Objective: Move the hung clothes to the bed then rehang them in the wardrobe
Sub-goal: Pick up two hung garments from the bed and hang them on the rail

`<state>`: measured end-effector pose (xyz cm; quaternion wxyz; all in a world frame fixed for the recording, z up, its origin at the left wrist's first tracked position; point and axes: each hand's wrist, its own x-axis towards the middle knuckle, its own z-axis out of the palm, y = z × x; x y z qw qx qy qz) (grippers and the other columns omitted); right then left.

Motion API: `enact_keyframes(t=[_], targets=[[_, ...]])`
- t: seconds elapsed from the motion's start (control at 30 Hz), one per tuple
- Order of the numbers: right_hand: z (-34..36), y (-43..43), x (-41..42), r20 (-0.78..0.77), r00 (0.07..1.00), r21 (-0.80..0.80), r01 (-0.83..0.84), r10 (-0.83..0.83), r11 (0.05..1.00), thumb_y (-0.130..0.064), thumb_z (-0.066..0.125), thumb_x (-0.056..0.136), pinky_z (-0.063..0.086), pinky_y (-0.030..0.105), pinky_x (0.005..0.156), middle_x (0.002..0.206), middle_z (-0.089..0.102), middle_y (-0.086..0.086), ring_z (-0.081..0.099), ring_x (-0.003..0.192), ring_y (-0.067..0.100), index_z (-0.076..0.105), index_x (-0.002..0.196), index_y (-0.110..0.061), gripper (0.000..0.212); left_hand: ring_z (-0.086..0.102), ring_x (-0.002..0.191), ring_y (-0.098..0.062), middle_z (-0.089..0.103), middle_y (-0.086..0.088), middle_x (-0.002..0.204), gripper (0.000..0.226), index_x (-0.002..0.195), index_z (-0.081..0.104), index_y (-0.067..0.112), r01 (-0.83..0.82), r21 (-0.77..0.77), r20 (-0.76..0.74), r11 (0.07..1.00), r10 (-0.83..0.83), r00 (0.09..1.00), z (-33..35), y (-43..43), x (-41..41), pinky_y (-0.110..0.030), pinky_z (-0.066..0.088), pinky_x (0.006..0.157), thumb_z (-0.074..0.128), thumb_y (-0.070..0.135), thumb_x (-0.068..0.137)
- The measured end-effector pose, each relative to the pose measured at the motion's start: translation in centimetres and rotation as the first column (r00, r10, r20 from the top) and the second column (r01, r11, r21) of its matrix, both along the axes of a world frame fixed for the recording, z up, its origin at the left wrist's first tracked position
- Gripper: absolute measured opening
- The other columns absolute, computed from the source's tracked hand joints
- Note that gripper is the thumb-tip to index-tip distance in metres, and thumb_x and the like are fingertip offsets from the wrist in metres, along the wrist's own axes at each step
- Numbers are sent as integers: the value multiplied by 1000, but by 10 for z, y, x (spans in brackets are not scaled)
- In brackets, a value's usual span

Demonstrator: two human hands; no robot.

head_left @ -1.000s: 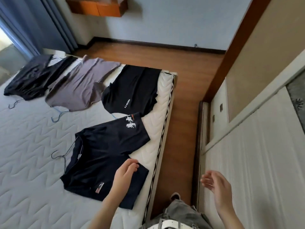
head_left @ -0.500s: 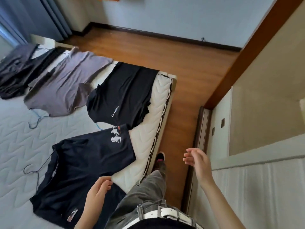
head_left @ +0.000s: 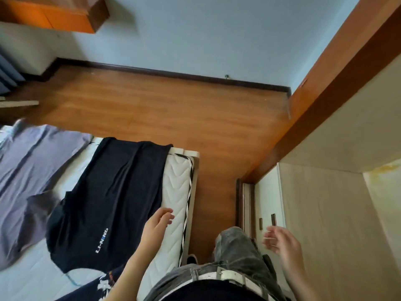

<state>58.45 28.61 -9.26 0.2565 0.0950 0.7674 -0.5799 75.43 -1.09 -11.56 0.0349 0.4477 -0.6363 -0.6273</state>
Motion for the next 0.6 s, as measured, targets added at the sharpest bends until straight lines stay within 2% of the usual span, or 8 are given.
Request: enact_keyframes(t=[0.1,0.17,0.23,0.3,0.53,0.6], targets=[[-12,-26,-66,44,998,17,47,-47,999,-8,41,101,58,27,56,88,66,28,64,73,36,63,96,4,25,67,88,-16,72,-1,91,30,99,68,23,49,-19,11,999,-49,999,-9,-41,-81,-29,49,79,48,39,82],[-24,-50,-119,67,997,31,34,-36,999,-10,42,101,58,34,63,89,68,28,66,75,36,63,96,3,26,67,90,-16,72,0,93,28,101,68,23,50,-25,39,998,-49,998,-21,-65,-130,-30,50,80,49,37,86],[-30,-83,-178,82,997,48,-13,9,999,-11,43,101,57,36,66,90,68,26,66,75,35,64,96,2,25,67,94,-17,72,1,97,21,104,67,22,30,-23,76,999,-28,997,-31,-87,-175,-33,52,83,50,30,94],[-29,-124,-240,86,992,56,-92,87,994,-11,44,100,56,32,63,91,68,26,66,72,31,64,97,1,24,67,97,-19,71,0,99,19,104,67,21,-24,-11,121,1000,25,992,-35,-107,-214,-37,53,86,49,23,97],[8,-289,-424,9,948,-35,-317,317,948,-14,43,101,56,38,69,84,68,20,68,72,29,64,96,2,27,67,92,-22,72,-4,95,20,96,67,19,-291,-4,163,957,288,944,-12,-171,-308,-41,52,85,48,15,97],[9,-337,-462,3,928,-68,-370,372,926,-14,44,101,57,36,68,82,68,18,68,71,27,65,95,1,27,67,91,-21,72,-4,94,20,95,68,20,-372,-7,170,928,368,914,-13,-191,-323,-40,52,86,48,15,97]])
